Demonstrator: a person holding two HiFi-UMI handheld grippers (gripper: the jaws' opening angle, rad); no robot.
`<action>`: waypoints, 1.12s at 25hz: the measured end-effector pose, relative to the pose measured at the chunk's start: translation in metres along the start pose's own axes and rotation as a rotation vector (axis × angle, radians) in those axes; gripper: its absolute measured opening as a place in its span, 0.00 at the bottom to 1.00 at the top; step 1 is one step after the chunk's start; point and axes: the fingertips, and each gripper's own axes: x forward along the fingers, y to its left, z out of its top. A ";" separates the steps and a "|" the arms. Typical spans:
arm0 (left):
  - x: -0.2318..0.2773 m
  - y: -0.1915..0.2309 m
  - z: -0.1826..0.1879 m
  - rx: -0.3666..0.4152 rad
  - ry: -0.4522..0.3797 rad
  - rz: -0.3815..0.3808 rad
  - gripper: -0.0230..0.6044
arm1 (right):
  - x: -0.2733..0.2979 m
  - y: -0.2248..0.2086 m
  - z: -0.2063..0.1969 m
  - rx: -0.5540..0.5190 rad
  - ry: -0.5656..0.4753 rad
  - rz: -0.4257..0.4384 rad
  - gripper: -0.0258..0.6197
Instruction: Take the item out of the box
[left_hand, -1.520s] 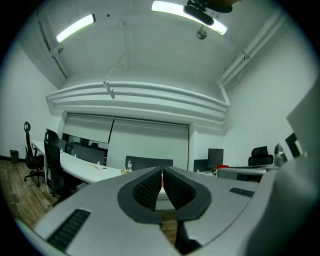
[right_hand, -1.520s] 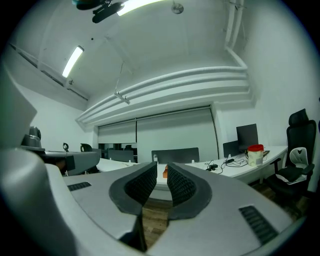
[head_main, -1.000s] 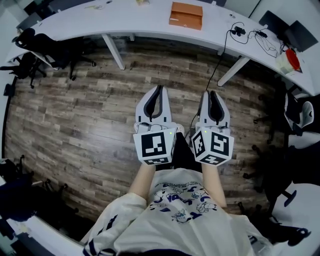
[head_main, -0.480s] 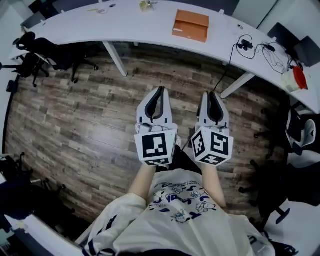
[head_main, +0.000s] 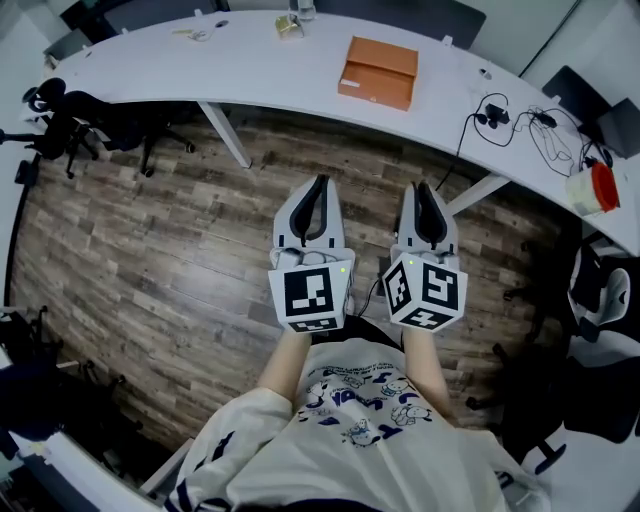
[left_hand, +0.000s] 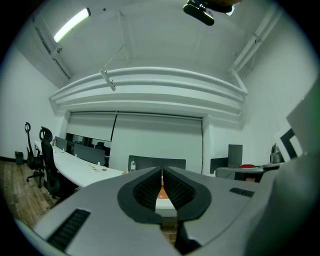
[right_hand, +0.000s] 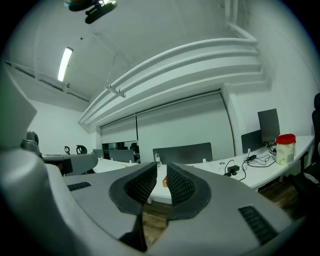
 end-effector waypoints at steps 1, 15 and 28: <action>0.007 -0.001 0.000 0.000 -0.001 0.002 0.07 | 0.007 -0.004 0.000 0.000 0.002 0.003 0.14; 0.071 -0.004 -0.013 -0.006 0.036 0.042 0.07 | 0.068 -0.033 -0.007 0.019 0.047 0.053 0.14; 0.136 0.014 -0.019 -0.001 0.044 0.039 0.07 | 0.134 -0.046 -0.010 0.039 0.063 0.042 0.14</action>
